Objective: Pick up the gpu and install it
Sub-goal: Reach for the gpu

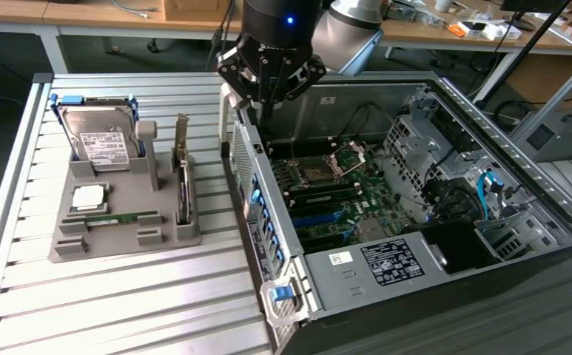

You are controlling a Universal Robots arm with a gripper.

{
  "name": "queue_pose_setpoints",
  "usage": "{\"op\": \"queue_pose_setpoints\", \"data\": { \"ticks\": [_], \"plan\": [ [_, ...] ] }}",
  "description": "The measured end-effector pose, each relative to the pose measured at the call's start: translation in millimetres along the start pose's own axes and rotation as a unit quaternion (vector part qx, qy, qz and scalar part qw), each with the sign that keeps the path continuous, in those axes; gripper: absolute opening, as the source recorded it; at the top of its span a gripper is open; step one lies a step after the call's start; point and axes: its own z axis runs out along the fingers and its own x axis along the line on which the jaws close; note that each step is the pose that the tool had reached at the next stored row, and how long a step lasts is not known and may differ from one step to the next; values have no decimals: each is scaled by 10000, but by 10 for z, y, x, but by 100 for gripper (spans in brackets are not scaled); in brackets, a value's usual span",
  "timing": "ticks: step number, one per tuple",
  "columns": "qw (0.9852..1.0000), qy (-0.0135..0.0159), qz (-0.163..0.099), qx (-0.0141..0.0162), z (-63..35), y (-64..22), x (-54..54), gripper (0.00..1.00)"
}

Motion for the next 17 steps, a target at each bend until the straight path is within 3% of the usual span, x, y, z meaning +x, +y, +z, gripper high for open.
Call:
{"op": "queue_pose_setpoints", "data": {
  "ticks": [17],
  "plan": [
    [10000,0,0,0,-2,-5,67,10]
  ]
}}
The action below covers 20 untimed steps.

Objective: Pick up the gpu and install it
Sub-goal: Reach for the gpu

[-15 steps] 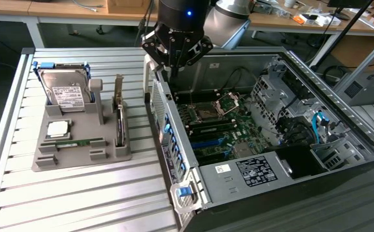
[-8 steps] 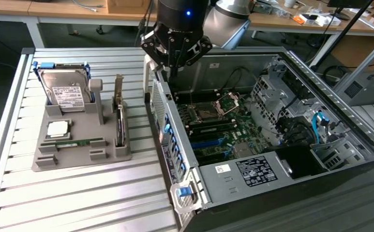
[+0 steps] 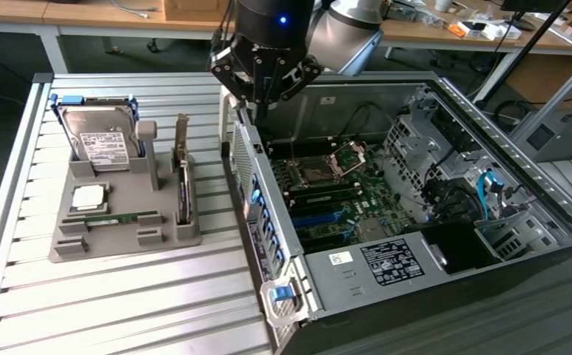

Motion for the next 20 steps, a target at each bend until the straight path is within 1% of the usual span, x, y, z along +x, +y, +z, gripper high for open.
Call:
{"op": "queue_pose_setpoints", "data": {
  "ticks": [20],
  "plan": [
    [10000,0,0,0,-2,-5,60,10]
  ]
}}
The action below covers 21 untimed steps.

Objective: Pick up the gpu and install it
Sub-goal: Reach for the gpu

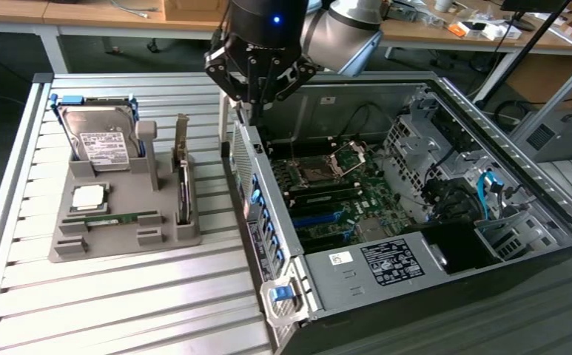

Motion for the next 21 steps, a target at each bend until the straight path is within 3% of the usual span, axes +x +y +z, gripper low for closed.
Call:
{"op": "queue_pose_setpoints", "data": {
  "ticks": [21],
  "plan": [
    [10000,0,0,0,-1,-4,46,10]
  ]
}}
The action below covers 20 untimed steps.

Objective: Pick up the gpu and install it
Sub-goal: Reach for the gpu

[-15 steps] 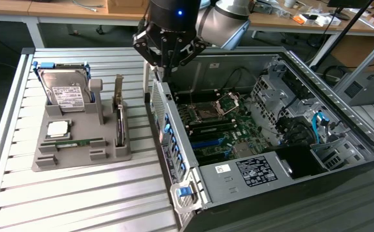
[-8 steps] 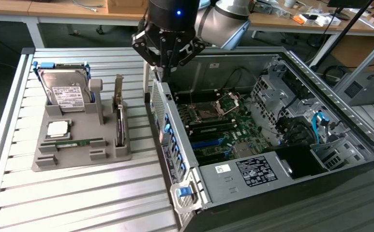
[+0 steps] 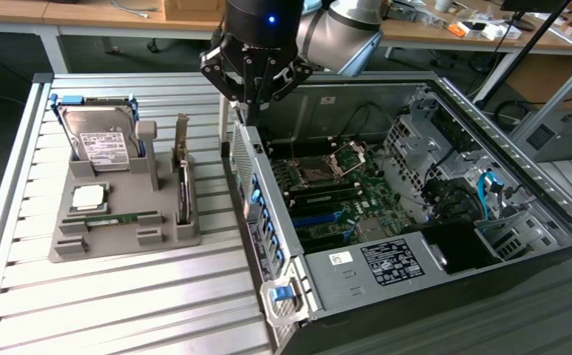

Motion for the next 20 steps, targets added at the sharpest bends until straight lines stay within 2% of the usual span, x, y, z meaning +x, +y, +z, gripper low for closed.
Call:
{"op": "queue_pose_setpoints", "data": {
  "ticks": [20],
  "plan": [
    [10000,0,0,0,-2,-4,51,10]
  ]
}}
